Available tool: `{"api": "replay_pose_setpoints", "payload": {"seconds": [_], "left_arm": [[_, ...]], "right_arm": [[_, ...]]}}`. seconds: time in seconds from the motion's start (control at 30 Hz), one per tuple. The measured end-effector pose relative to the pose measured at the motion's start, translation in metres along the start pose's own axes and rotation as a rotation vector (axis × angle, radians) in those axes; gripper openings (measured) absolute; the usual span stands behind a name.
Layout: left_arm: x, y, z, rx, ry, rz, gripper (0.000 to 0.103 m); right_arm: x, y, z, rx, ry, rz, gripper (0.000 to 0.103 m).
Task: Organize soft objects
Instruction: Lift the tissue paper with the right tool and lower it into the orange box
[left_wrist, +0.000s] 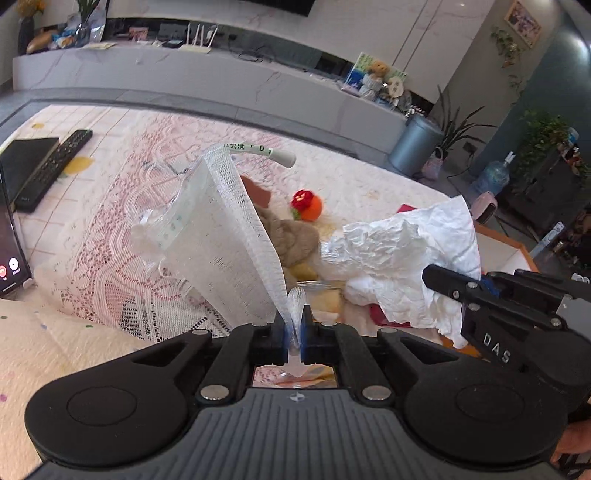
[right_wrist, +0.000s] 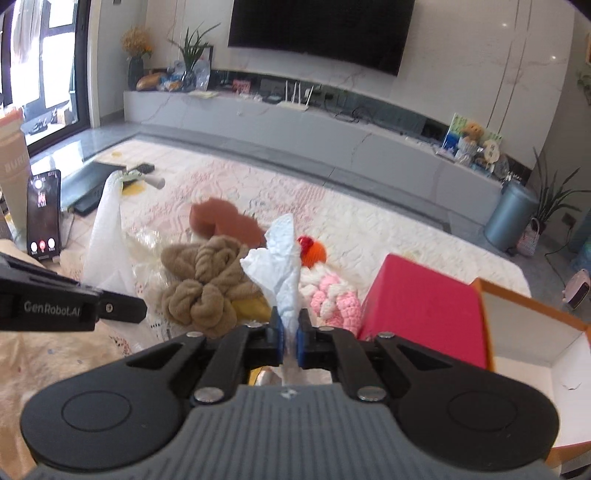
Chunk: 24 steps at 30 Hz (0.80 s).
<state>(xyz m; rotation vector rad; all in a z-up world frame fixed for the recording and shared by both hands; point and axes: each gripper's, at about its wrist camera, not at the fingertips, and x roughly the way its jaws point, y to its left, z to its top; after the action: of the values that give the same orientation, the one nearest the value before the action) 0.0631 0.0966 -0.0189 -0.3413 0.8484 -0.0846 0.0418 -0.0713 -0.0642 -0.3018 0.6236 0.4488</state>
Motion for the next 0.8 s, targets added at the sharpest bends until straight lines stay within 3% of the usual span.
{"api": "replay_pose_setpoints", "payload": {"seconds": [0.3,0.47,0.63,0.8], "left_arm": [[-0.045,-0.027,-0.001,0.103,-0.084,-0.056,0.005],[-0.062,-0.047,0.003,0.181,-0.113,-0.112,0.005],[-0.065,-0.085,0.012,0.304,-0.125,-0.207,0.005],[-0.047,-0.128,0.025,0.383,-0.079,-0.324,0.005]], "right_arm": [[-0.082,-0.014,0.012,0.02,-0.154,-0.029,0.004],[-0.121,-0.024,0.014,0.006,-0.221,-0.101,0.004],[-0.146,-0.045,0.011,0.002,-0.24,-0.199,0.004],[-0.158,-0.079,0.005,0.01,-0.211,-0.31,0.004]]}}
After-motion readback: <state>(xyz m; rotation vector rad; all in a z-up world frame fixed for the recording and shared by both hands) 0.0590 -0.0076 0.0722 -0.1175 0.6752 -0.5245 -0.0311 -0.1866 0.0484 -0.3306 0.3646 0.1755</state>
